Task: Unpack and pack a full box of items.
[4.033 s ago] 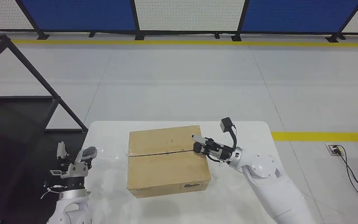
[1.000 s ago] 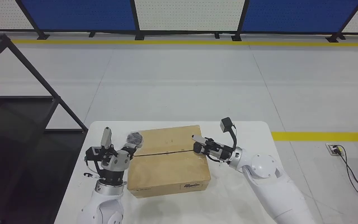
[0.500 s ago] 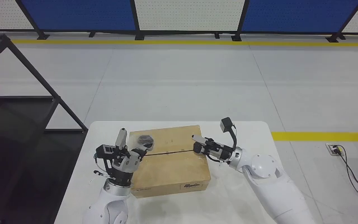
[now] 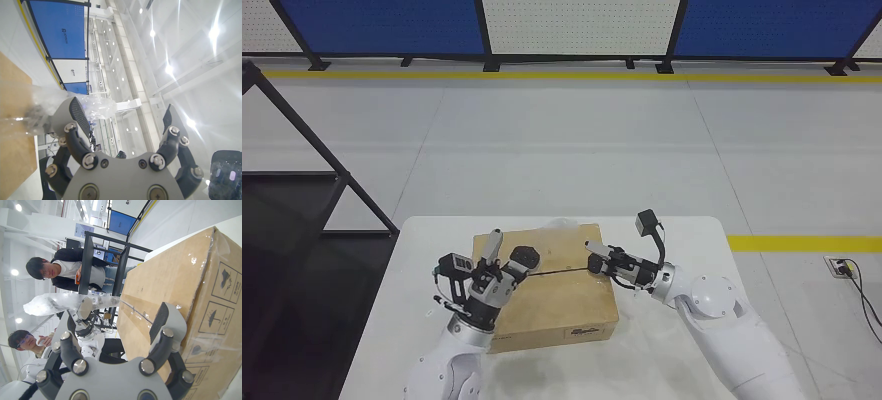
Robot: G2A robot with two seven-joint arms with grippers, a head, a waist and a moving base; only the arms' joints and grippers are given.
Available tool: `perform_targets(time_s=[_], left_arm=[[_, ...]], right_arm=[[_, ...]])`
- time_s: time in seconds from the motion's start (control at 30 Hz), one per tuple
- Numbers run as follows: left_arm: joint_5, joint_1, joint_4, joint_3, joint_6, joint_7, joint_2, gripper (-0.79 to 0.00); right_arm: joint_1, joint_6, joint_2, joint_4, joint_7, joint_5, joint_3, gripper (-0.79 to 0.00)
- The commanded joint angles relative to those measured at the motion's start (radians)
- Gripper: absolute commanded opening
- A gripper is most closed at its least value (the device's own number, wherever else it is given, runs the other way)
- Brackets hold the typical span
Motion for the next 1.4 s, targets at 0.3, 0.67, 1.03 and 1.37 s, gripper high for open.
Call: perform_targets(time_s=[0.3, 0.67, 1.03, 1.37], left_arm=[[0.003, 0.014, -0.003, -0.009, -0.007, -0.011, -0.004, 0.0], [0.064, 0.067, -0.027, -0.028, 0.051, -0.063, 0.003, 0.0], [0.012, 0.163, -0.089, -0.096, -0.012, -0.113, 0.01, 0.0], [-0.019, 0.248, -0.139, -0.145, -0.025, -0.169, 0.017, 0.0]], right_arm=[[0.0, 0.0, 0.0, 0.0, 0.0, 0.0, 0.0, 0.0], [0.0, 0.0, 0.0, 0.0, 0.0, 0.0, 0.0, 0.0], [0.0, 0.0, 0.0, 0.0, 0.0, 0.0, 0.0, 0.0], [0.0, 0.0, 0.0, 0.0, 0.0, 0.0, 0.0, 0.0]])
